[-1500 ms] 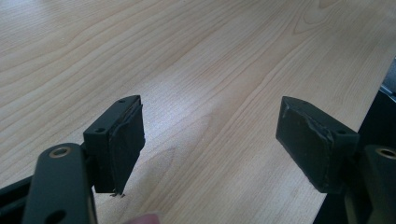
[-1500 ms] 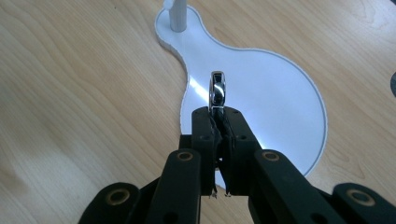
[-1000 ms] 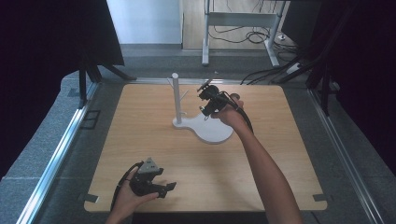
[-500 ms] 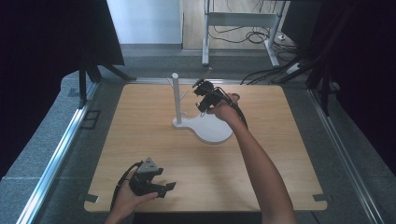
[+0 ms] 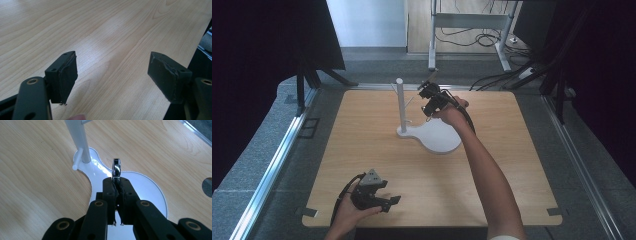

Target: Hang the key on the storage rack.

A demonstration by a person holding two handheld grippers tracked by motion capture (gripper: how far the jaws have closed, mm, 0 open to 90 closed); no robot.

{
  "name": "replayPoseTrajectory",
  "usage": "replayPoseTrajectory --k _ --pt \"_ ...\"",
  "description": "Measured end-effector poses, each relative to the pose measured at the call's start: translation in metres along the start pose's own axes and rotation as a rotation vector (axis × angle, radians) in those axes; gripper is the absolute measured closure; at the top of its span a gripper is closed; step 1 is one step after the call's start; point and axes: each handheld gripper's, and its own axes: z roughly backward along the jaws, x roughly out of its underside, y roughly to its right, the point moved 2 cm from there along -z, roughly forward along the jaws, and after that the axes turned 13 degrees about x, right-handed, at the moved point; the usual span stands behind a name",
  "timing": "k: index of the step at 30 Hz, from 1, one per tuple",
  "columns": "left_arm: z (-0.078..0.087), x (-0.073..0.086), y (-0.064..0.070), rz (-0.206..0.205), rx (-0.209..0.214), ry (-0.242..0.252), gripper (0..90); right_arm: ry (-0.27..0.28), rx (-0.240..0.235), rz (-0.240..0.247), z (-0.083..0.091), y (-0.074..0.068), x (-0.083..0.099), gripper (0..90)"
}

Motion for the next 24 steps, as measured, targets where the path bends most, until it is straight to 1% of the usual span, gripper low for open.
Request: replayPoseTrajectory --k 7,9,12,18,24 --pt "-0.001 0.0 0.002 -0.005 0.007 0.001 24.1 0.0 0.008 -0.009 -0.002 0.004 -0.006 85.0" --pt "-0.002 0.0 0.002 -0.005 0.008 0.0 24.1 0.004 0.01 -0.007 -0.003 0.004 -0.007 85.0" --pt "-0.001 0.0 0.002 -0.004 0.01 0.003 24.1 -0.004 0.014 -0.004 -0.006 0.003 -0.01 85.0" --pt "0.0 0.0 0.002 -0.004 0.01 0.002 24.1 -0.01 0.014 -0.01 -0.011 0.002 -0.016 85.0" --pt "-0.001 -0.001 0.002 -0.005 0.014 0.003 24.1 -0.008 0.011 -0.011 -0.013 0.004 -0.022 84.9"
